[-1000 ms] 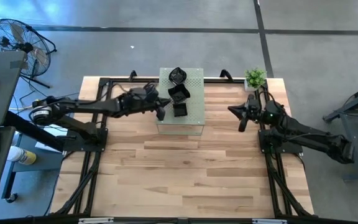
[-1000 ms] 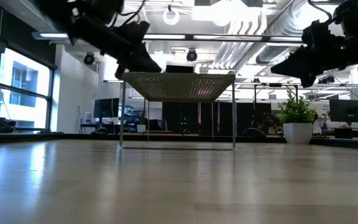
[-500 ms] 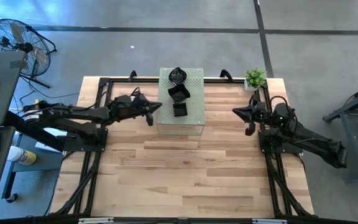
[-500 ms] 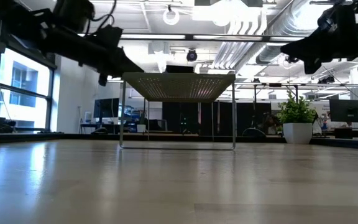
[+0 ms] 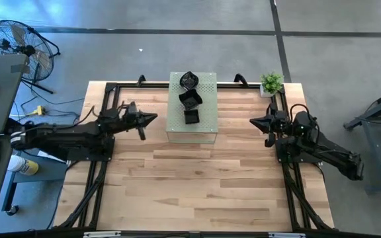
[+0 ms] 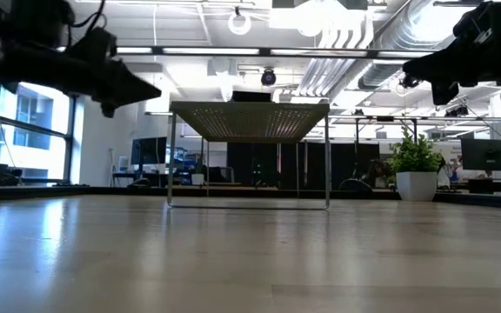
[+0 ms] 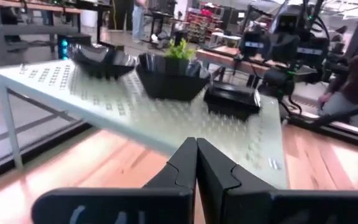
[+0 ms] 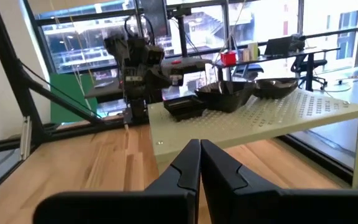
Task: Pick & Place Mini shaped plates
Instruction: Return to Home Position
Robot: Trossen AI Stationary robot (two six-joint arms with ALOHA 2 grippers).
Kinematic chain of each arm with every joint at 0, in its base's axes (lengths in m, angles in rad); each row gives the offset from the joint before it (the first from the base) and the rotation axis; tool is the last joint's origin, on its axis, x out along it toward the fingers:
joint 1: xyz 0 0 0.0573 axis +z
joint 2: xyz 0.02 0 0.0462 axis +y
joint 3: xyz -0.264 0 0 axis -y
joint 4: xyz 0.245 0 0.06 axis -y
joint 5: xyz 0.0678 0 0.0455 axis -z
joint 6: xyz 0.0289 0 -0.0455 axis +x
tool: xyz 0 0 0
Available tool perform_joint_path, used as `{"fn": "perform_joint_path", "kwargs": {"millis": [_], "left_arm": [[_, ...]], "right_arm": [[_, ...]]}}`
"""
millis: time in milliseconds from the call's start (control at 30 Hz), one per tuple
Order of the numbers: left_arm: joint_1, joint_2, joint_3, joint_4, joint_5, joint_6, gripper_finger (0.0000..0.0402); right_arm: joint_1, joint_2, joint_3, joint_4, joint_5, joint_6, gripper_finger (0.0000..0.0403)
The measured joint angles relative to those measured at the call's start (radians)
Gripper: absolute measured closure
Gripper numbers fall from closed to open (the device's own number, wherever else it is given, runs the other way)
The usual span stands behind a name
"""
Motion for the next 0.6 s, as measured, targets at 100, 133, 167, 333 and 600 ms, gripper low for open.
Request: {"fn": "perform_joint_path", "kwargs": {"millis": [100, 133, 167, 333, 600], "left_arm": [[0.0, -0.1, -0.055, -0.056, -0.003, -0.017, 0.0401], [0.0, -0.136, -0.073, -0.079, -0.011, -0.023, 0.0401], [0.0, -0.17, -0.09, -0.107, -0.017, -0.026, 0.0401], [0.0, -0.338, -0.137, -0.242, -0.079, -0.021, 0.0401], [0.0, -0.549, -0.138, -0.406, 0.008, 0.107, 0.0401]], "right_arm": [[0.0, 0.0, 0.0, -0.003, -0.001, 0.0, 0.0395], [0.0, 0.0, 0.0, -0.004, -0.001, 0.0, 0.0395], [0.0, 0.0, 0.0, -0.004, 0.002, 0.004, 0.0394], [0.001, 0.002, 0.0, -0.032, 0.017, 0.023, 0.0396], [0.0, 0.002, 0.0, -0.017, 0.087, 0.023, 0.0396]]}}
